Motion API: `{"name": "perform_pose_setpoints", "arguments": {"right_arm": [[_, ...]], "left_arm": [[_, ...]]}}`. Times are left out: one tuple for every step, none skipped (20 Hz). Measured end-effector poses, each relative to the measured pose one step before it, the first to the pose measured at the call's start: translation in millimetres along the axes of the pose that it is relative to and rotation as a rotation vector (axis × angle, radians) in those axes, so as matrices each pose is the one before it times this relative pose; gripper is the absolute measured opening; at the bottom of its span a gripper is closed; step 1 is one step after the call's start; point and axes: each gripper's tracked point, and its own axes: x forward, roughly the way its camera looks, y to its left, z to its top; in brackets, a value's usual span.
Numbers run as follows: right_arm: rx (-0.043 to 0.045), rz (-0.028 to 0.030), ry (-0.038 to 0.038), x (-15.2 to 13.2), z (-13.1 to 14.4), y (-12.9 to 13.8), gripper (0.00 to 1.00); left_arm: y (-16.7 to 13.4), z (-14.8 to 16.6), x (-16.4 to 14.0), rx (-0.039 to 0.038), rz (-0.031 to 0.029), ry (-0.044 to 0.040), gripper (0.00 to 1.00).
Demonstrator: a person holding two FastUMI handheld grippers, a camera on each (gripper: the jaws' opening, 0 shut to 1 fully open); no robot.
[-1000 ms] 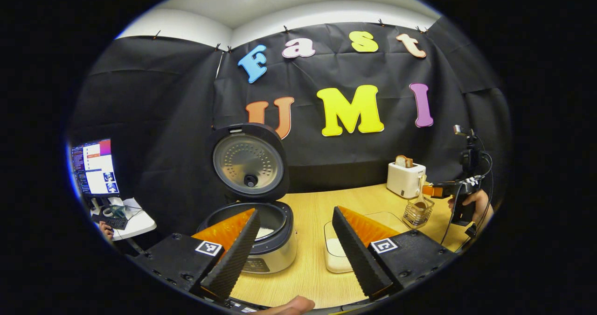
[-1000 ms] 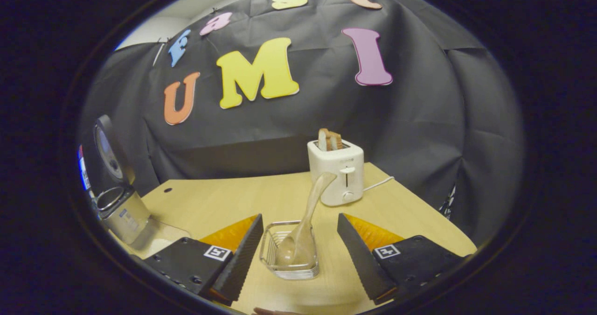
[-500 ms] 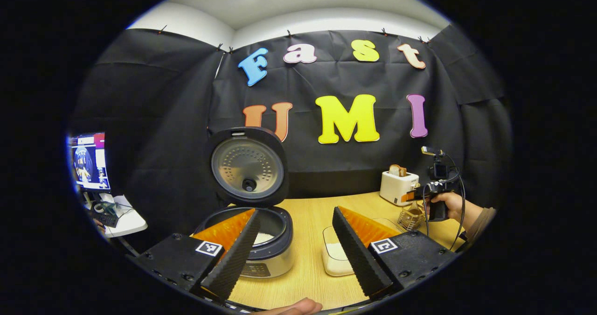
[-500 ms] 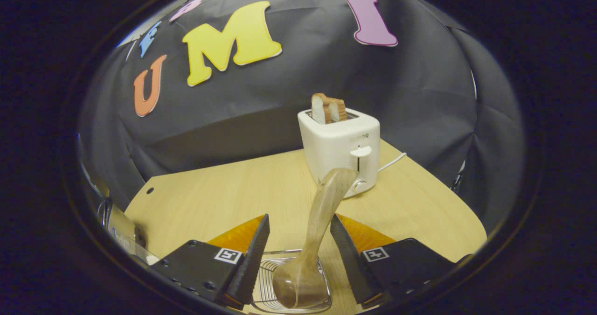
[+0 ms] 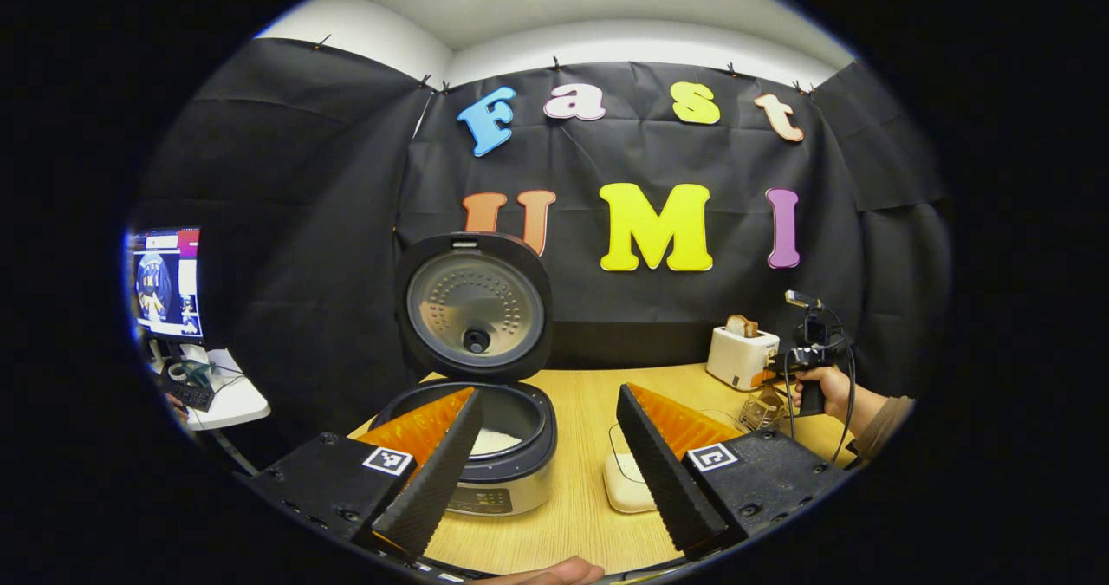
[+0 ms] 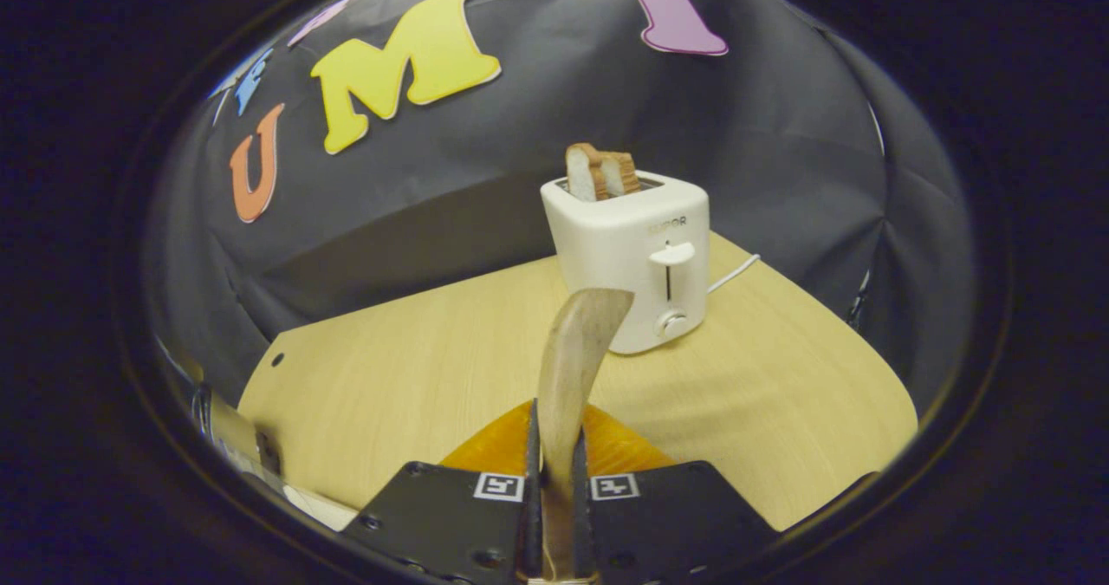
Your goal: Close the left gripper, press the button to open the rice cooker; take a wooden spoon from the chopstick holder with the right hand, scoop a spoonful of rice and pour it into the rice cooker, then put the wooden spoon back into the chopstick holder.
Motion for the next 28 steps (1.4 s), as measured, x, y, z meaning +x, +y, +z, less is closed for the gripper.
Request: {"name": "perform_pose_setpoints", "arguments": {"right_arm": [[-0.00225,0.01361,0.00512,-0.24,-1.55,1.40,0.13],[-0.00738,0.00086,-0.00493,-7.99,0.93,0.60,0.13],[-0.01443,-0.01247,-0.01610,-4.78,2.63,-1.42,0.07],[-0.02727,-0.00650,-0.01870,-7.58,4.07,0.01,0.10],[-0.02930,0.00114,-0.01737,-8.50,1.29,3.53,0.07],[-0.02650,-0.01222,-0.01961,-8.59,3.93,1.23,0.07],[-0.01421,-0.00351,-0.02298,-9.71,5.66,3.71,0.10],[-0.01797,-0.00527,-0.02753,-9.90,6.91,4.13,0.07],[-0.01948,-0.00759,-0.02914,-10.14,7.81,2.67,0.07],[-0.01917,-0.00867,-0.03502,-10.78,9.72,3.02,0.07],[-0.02013,-0.00481,-0.03697,-11.00,10.53,4.66,0.10],[-0.01939,-0.00020,-0.03061,-11.06,9.04,5.33,0.07],[-0.01408,0.00542,-0.02529,-9.90,7.92,6.91,0.07],[-0.01091,0.01452,-0.01683,-10.26,6.62,8.92,0.07],[-0.00534,0.01901,-0.01198,-10.42,4.80,10.51,0.07],[-0.00700,0.02366,-0.01498,-9.95,6.45,12.66,0.07],[-0.01065,0.02385,-0.01763,-9.67,5.34,13.65,0.06],[-0.01563,0.02268,-0.01351,-8.76,4.65,14.45,0.07],[-0.01532,0.02413,-0.01348,-7.94,3.21,14.96,0.07],[-0.00677,0.01823,-0.01080,-6.69,3.47,15.33,0.07],[-0.00175,0.02151,-0.00797,-5.02,0.25,15.55,0.07],[-0.00390,0.02717,-0.00381,-4.46,-1.06,17.68,0.07],[-0.00772,0.02089,-0.00082,-1.45,-4.70,15.36,0.07],[-0.01049,0.02147,0.00596,2.88,-7.96,17.04,0.07],[-0.01263,0.02938,0.00948,-1.28,-9.07,16.39,0.04],[-0.01695,0.01994,0.01121,3.69,-10.16,13.81,0.03],[-0.01338,0.00655,0.01117,5.47,-12.76,10.03,0.03],[-0.00935,0.00542,0.01713,5.05,-12.59,8.21,0.03]], "left_arm": [[-3.63,0.02,-0.04,0.00949,-0.00665,0.00003,0.99],[-2.58,-0.75,-0.09,0.00841,-0.00480,-0.00112,0.99],[-2.24,0.31,0.12,0.00535,-0.00282,-0.00049,0.99],[-1.03,-0.50,0.02,0.00468,-0.00130,-0.00037,0.99],[-0.55,0.29,-0.03,0.00349,0.00175,-0.00049,0.99],[0.52,-0.43,0.08,0.00183,0.00214,0.00140,0.99],[-0.63,-1.45,0.84,-0.00012,0.00094,0.00133,0.99],[-1.08,0.03,-0.69,-0.00090,-0.00123,0.00243,0.99],[-0.57,-1.13,0.20,0.00055,-0.00065,0.00405,0.99],[0.39,-0.98,0.30,0.00226,0.00346,0.00502,0.99],[0.89,-0.28,-0.32,0.00257,0.00422,0.00270,0.99],[-0.51,-0.09,0.50,0.00156,0.00080,-0.00007,0.94],[-0.75,-0.45,0.30,0.00101,-0.00173,-0.00004,0.94],[-0.53,0.60,-0.48,0.00090,0.00119,-0.00096,0.99],[0.61,0.18,-0.45,0.00293,0.00516,0.00100,0.99],[0.95,-1.06,0.06,0.00436,0.00560,0.00252,0.99],[0.73,-0.36,0.35,0.00392,0.00450,0.00184,0.99],[-0.18,-0.38,0.67,0.00022,0.00201,0.00119,0.99],[-0.31,-0.79,0.37,-0.00186,-0.00013,0.00264,0.99],[-0.64,-1.03,0.32,-0.00077,0.00111,0.00413,0.99],[0.22,-0.87,0.03,0.00129,0.00200,0.00339,0.99],[0.10,-0.48,0.40,0.00418,0.00187,0.00243,0.99],[0.46,-0.12,0.32,0.00585,0.00387,0.00040,0.99],[-0.08,-0.04,-0.19,0.00801,0.00431,-0.00015,0.99],[-0.20,0.24,-0.04,0.00721,0.00358,-0.00159,0.99],[-0.36,0.30,-0.27,0.00404,0.00092,-0.00171,0.99],[-1.14,0.33,-0.03,0.00220,-0.00334,-0.00149,0.99],[-1.81,0.24,0.38,0.00163,-0.00487,-0.00137,0.99]]}}
